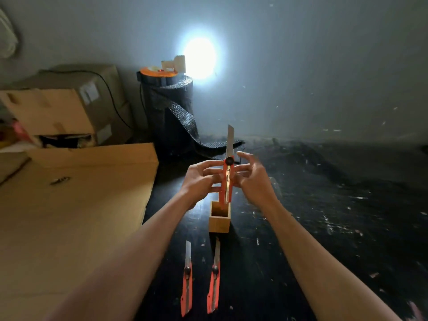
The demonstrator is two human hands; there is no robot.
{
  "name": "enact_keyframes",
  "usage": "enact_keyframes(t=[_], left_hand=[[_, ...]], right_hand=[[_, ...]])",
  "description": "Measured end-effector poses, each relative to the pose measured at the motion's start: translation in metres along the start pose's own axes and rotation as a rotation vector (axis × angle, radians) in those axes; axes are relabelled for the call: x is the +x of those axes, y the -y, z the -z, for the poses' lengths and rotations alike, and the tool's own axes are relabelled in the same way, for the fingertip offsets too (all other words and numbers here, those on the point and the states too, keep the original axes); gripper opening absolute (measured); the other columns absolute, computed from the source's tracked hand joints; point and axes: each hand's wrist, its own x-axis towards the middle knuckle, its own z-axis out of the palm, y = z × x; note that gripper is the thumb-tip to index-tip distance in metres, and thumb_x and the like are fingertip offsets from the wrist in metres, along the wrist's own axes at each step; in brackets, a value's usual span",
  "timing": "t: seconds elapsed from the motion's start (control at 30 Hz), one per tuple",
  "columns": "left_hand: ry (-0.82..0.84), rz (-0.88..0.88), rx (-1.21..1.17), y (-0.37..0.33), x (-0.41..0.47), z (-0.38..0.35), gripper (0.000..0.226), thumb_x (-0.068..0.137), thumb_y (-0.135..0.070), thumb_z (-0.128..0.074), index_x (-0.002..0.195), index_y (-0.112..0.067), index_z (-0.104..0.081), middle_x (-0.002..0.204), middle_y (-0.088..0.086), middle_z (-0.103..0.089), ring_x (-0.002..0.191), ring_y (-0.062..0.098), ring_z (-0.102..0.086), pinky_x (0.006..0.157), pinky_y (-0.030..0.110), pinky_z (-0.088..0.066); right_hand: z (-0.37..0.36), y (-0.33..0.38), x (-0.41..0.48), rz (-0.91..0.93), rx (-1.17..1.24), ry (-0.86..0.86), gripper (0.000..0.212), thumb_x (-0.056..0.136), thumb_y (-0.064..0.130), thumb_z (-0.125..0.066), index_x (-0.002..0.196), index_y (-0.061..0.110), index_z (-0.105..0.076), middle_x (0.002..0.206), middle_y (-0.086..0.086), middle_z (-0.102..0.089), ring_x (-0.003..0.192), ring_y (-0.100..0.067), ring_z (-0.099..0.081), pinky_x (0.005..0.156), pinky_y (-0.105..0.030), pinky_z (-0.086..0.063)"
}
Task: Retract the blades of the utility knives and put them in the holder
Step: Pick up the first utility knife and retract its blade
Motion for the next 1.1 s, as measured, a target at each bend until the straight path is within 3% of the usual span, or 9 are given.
enact_keyframes(t=[0.07,0.23,0.47,0.7,0.87,0.97,1.1], left_hand=[[-0.015,-0.033,0.013,-0.009,0.003,0.004,0.034,0.089,0.01,-0.068,0.12,-0.004,-0.07,0.098,0.014,-0.079,0.08,0.019,-0.079,0.065,0.031,-0.064],[-0.056,-0.071,0.007,-0.025,0.008,0.008,0.033,0.088,0.008,-0.071,0.118,-0.006,-0.074,0.102,0.015,-0.08,0.087,0.024,-0.08,0.072,0.037,-0.066],[-0.08,-0.013,-0.086,-0.031,0.011,0.012,0.028,0.087,0.007,-0.072,0.105,-0.014,-0.078,0.093,0.005,-0.082,0.077,0.017,-0.081,0.059,0.028,-0.062],[-0.089,0.027,-0.164,-0.036,0.025,0.013,0.03,0.088,0.007,-0.07,0.114,-0.007,-0.076,0.1,0.01,-0.082,0.084,0.024,-0.081,0.063,0.032,-0.064],[-0.074,0.038,-0.183,-0.036,0.032,0.013,0.03,0.089,0.006,-0.071,0.115,-0.007,-0.076,0.103,0.011,-0.081,0.088,0.026,-0.08,0.071,0.037,-0.065],[-0.058,0.02,-0.193,-0.04,0.034,0.011,0.025,0.089,0.0,-0.073,0.112,-0.011,-0.077,0.1,0.008,-0.082,0.086,0.023,-0.081,0.066,0.033,-0.064],[-0.069,-0.019,-0.172,-0.046,0.034,0.01,0.02,0.09,-0.003,-0.073,0.107,-0.012,-0.078,0.093,0.007,-0.083,0.083,0.024,-0.081,0.061,0.032,-0.063]], right_hand=[[-0.002,0.014,0.01,0.101,-0.139,-0.016,0.042,0.096,0.012,-0.064,0.133,0.03,-0.054,0.117,0.004,-0.067,0.1,-0.017,-0.068,0.084,-0.035,-0.06],[-0.003,0.035,0.021,0.186,-0.205,-0.027,0.024,0.1,0.025,-0.057,0.123,0.025,-0.063,0.124,-0.002,-0.069,0.109,-0.021,-0.067,0.094,-0.036,-0.053],[-0.002,0.03,0.024,0.183,-0.177,0.038,0.023,0.096,0.018,-0.062,0.119,0.023,-0.067,0.12,-0.002,-0.071,0.109,-0.024,-0.068,0.095,-0.044,-0.056],[0.001,0.026,0.024,0.183,-0.134,0.059,0.023,0.094,0.016,-0.064,0.117,0.018,-0.069,0.114,-0.001,-0.072,0.101,-0.017,-0.07,0.092,-0.033,-0.056],[0.005,0.025,0.027,0.176,-0.127,0.06,0.022,0.092,0.018,-0.068,0.113,0.022,-0.07,0.107,0.01,-0.071,0.093,-0.01,-0.069,0.086,-0.024,-0.055],[0.005,0.028,0.03,0.175,-0.114,0.031,0.017,0.092,0.022,-0.068,0.108,0.03,-0.069,0.099,0.021,-0.067,0.084,-0.001,-0.065,0.076,-0.012,-0.049],[0.005,0.026,0.031,0.182,-0.128,0.031,0.019,0.093,0.024,-0.066,0.111,0.028,-0.07,0.105,0.014,-0.071,0.089,-0.006,-0.067,0.079,-0.013,-0.049]])
